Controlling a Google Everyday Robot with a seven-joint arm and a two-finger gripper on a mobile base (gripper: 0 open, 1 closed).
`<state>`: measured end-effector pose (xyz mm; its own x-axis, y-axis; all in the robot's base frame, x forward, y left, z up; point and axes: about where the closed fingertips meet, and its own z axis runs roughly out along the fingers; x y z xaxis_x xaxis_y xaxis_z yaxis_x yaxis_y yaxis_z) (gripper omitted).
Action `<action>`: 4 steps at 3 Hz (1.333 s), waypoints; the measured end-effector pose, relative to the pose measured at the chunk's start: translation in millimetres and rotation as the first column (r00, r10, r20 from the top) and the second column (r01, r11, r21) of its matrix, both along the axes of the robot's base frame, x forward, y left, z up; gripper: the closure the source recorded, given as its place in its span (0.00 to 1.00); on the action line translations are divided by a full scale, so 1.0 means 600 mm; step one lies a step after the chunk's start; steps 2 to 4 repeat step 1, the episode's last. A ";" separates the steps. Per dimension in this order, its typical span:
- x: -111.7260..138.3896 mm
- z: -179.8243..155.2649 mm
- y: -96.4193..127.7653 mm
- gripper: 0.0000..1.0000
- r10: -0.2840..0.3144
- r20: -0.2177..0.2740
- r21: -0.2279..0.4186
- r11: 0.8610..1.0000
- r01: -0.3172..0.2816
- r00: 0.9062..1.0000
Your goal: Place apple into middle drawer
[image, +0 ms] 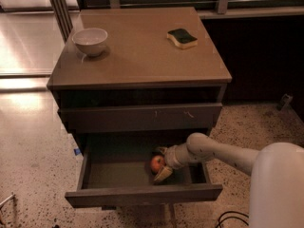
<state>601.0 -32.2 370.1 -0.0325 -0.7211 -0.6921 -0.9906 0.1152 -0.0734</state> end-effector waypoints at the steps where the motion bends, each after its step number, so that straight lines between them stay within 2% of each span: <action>1: 0.000 0.000 0.000 0.00 0.000 0.000 0.000 1.000 0.000 1.000; 4: 0.000 0.000 0.000 0.00 0.000 0.000 0.000 1.000 0.000 1.000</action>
Offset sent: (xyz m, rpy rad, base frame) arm 0.0000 0.0000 0.0000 0.0000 0.0000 0.0000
